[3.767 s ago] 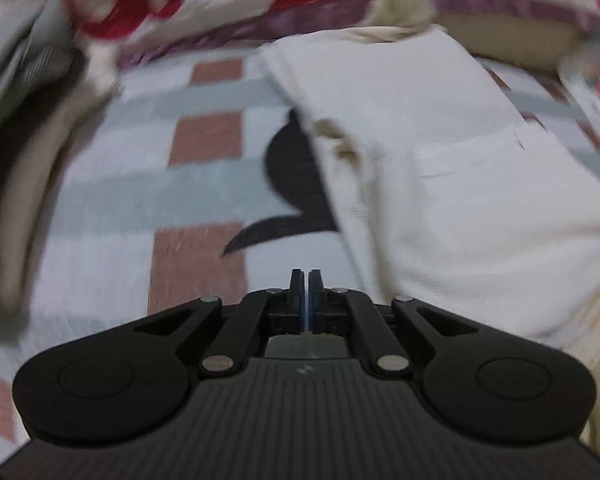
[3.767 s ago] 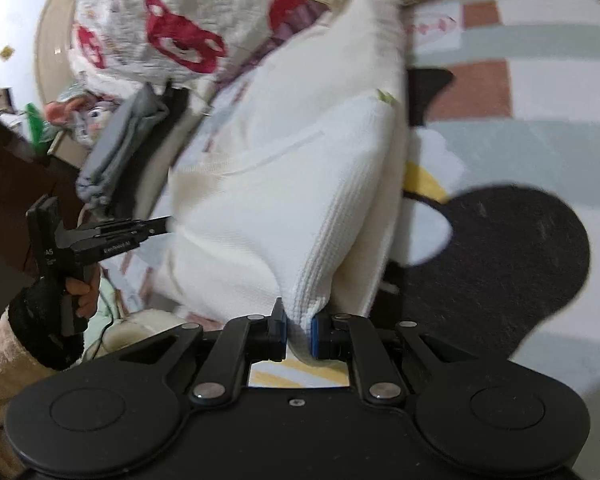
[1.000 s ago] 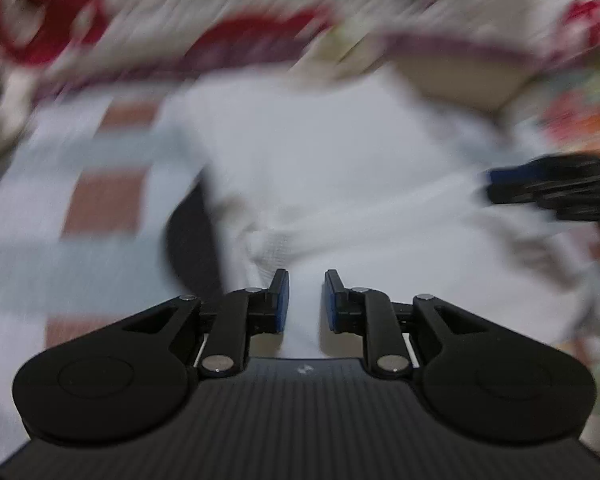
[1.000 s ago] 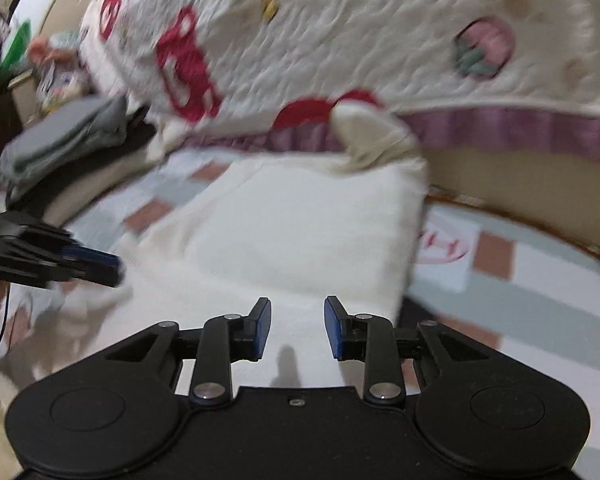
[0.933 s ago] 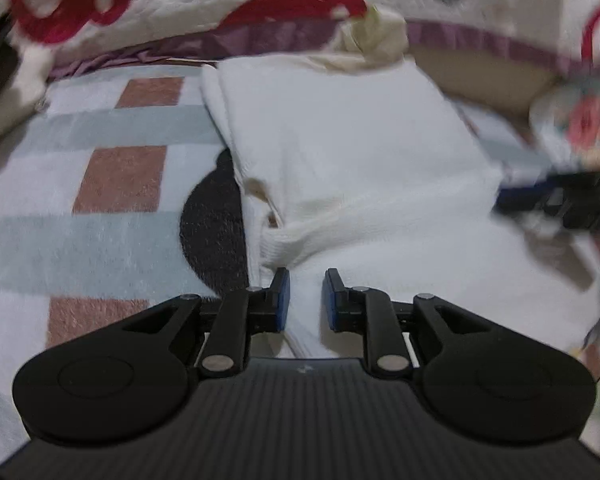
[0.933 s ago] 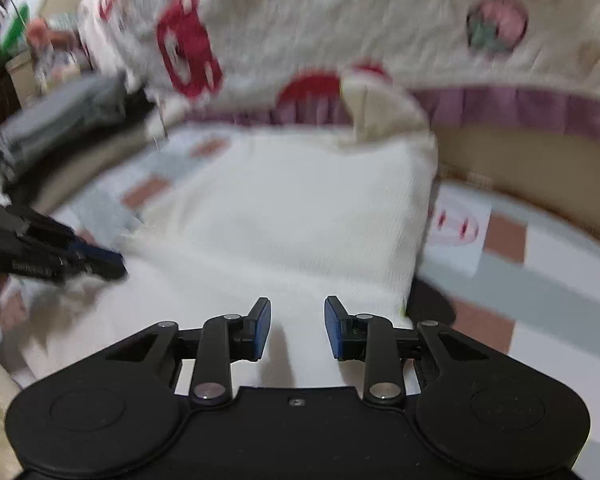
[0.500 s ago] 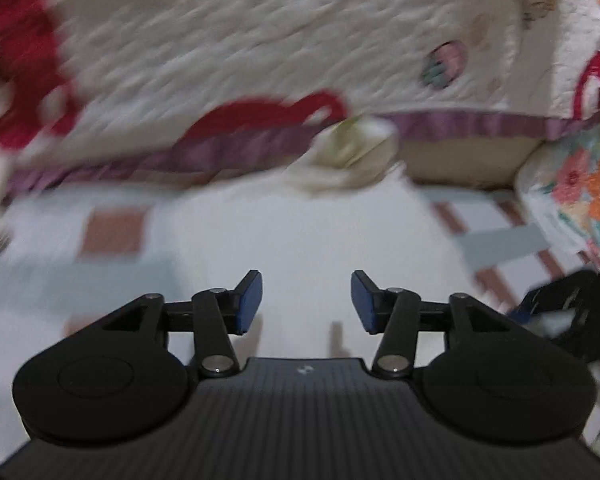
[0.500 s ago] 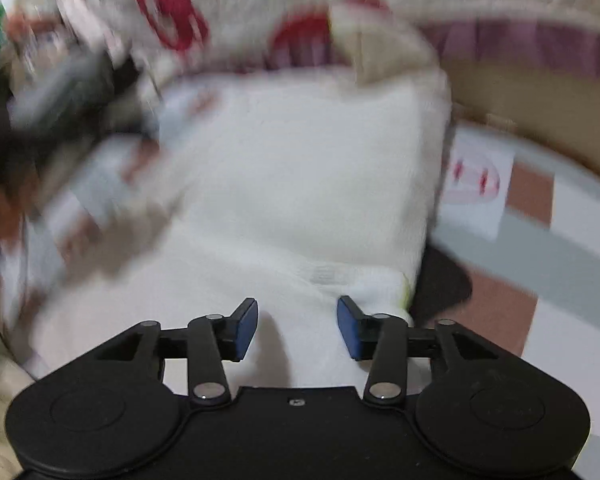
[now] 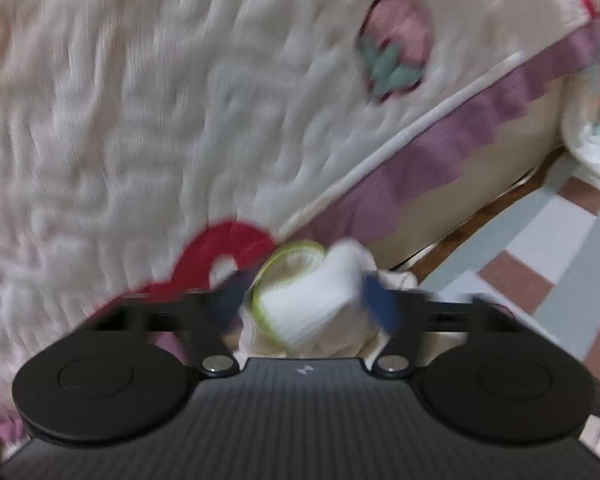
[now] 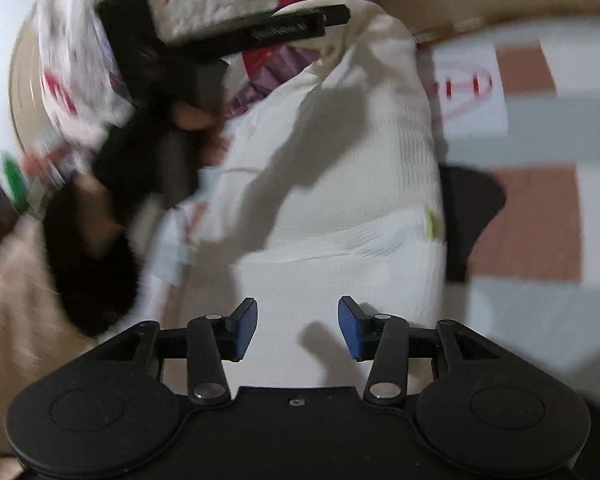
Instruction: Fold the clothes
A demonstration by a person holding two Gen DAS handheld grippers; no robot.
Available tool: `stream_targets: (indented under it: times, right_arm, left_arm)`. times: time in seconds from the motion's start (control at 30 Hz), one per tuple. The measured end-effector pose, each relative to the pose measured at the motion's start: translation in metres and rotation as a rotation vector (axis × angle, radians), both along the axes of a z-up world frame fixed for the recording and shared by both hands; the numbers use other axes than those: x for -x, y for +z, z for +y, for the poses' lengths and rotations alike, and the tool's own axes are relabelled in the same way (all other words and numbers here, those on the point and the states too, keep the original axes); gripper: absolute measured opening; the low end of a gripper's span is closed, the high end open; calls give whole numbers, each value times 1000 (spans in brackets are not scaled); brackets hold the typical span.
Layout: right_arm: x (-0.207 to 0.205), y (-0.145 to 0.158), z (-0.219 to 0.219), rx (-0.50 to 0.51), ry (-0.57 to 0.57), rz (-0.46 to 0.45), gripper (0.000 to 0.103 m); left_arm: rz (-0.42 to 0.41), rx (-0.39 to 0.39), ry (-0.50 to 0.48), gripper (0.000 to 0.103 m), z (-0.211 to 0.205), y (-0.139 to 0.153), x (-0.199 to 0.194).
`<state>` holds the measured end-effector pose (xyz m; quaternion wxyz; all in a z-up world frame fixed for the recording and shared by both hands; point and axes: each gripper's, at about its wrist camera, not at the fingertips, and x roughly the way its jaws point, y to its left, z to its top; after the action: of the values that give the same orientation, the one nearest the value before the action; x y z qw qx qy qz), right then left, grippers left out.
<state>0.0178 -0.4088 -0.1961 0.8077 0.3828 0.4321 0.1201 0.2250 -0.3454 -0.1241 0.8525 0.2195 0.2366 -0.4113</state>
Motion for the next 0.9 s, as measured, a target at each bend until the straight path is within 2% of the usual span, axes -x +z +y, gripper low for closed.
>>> stream_targets:
  times: [0.03, 0.07, 0.17, 0.27, 0.33, 0.43, 0.5, 0.57, 0.67, 0.73, 0.8, 0.87, 0.9]
  right_arm:
    - [0, -1, -2, -1, -14, 9, 51]
    - [0, -2, -5, -1, -29, 18, 51]
    - [2, -4, -13, -15, -80, 48, 51]
    - [7, -17, -27, -188, -185, 84, 59]
    - [10, -30, -35, -323, -271, 129, 59]
    - [15, -38, -38, -431, -377, 164, 61]
    - [23, -45, -37, -529, -465, 184, 65]
    - [33, -50, -34, -597, -529, 185, 67]
    - [39, -54, -29, -623, -577, 164, 68]
    - [41, -57, -30, -648, -607, 158, 68]
    - [40, -60, -27, -669, -625, 158, 68]
    - [38, -58, -29, -650, -620, 157, 69]
    - [37, -58, -29, -640, -618, 156, 70]
  left_arm:
    - [52, 12, 19, 13, 1, -2, -6]
    - [68, 50, 37, 13, 6, 1, -6]
    - [56, 123, 40, 12, 30, 26, 17]
    - [33, 185, 12, 12, 63, 60, 51]
    - [19, 228, -10, 12, 91, 87, 80]
    - [-1, 272, -19, 12, 135, 121, 123]
    - [20, 293, 6, 12, 167, 132, 154]
    - [61, 320, 75, 12, 193, 132, 180]
    - [213, 392, 208, 12, 232, 113, 224]
    - [297, 427, 252, 12, 246, 102, 249]
    - [292, 402, 243, 12, 245, 95, 268]
    - [245, 352, 199, 12, 237, 96, 284]
    - [240, 351, 182, 12, 235, 97, 288]
